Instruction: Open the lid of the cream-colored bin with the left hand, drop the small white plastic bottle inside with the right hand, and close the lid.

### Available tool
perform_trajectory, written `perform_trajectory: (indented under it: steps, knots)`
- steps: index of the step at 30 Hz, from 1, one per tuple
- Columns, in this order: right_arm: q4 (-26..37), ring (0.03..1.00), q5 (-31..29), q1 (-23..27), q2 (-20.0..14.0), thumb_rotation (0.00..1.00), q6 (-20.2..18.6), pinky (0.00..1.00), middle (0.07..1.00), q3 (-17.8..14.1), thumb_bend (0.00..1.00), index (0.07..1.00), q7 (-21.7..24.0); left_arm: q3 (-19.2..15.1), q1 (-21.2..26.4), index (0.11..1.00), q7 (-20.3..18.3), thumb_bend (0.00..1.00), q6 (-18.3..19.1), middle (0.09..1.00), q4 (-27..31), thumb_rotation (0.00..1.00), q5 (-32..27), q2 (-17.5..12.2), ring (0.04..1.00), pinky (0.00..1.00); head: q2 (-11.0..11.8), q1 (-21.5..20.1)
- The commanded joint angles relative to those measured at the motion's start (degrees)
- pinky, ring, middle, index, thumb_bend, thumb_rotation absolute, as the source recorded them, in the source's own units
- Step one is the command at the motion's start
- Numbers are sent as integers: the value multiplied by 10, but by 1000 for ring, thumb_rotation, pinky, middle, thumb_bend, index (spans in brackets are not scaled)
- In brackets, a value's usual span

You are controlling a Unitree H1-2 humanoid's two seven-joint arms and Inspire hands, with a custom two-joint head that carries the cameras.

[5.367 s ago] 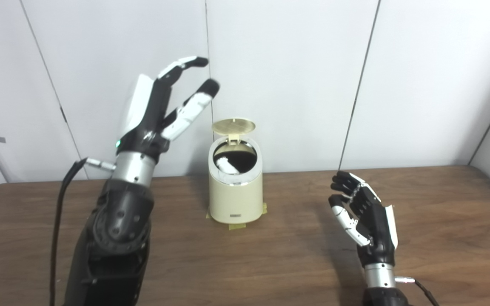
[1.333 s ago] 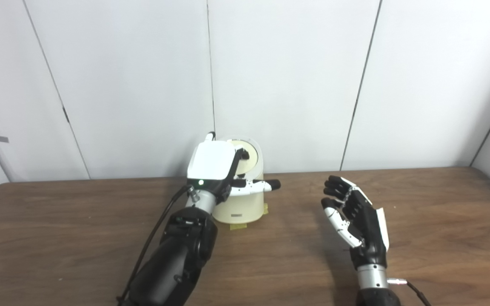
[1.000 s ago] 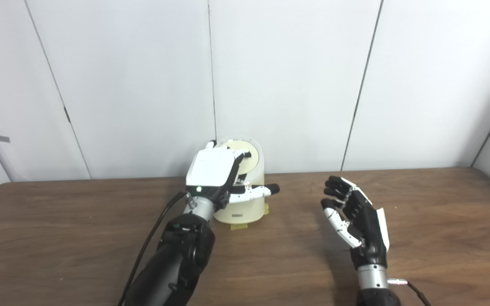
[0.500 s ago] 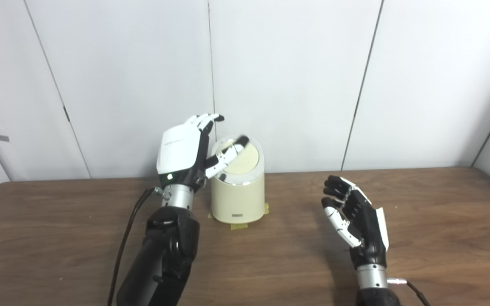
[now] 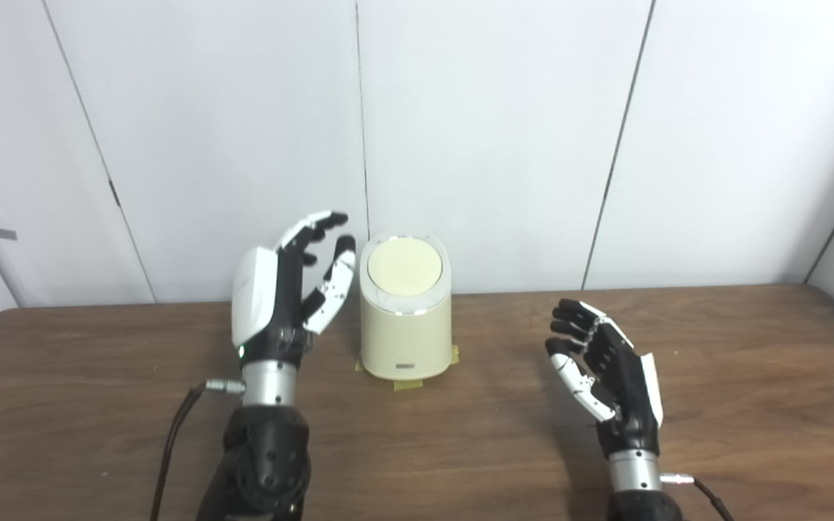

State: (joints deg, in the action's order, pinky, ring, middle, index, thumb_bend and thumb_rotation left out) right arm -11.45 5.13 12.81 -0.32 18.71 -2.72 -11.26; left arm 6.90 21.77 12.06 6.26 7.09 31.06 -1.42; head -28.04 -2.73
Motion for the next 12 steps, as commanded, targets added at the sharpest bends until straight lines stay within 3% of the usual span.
perform_trajectory:
  steps: [1, 5, 6, 8, 12]
  knots:
    - [7, 701, 3, -7, 7, 248, 4, 611, 717, 0, 218, 704, 0, -14, 5, 756, -4, 185, -42, 773, 21, 536, -50, 2, 753, 643, -1, -1]
    - [17, 700, 12, -12, 8, 225, -2, 606, 718, 1, 209, 705, -3, -41, -31, 746, -10, 168, -83, 763, 14, 329, -132, 11, 749, 658, -4, -3]
    - [18, 697, 13, -13, 8, 221, -3, 605, 716, 1, 206, 704, -4, -46, -39, 743, -11, 174, -89, 760, 13, 332, -145, 13, 746, 658, -5, -3]
    - [21, 693, 17, -15, 8, 236, -6, 604, 713, 1, 204, 704, -5, -55, -54, 737, -12, 203, -97, 754, 9, 445, -162, 13, 740, 659, -6, -4]
    - [22, 689, 25, -17, 6, 255, 1, 595, 710, 0, 206, 702, -9, -66, -81, 735, -12, 207, -116, 751, 2, 499, -183, 10, 739, 660, -11, -3]
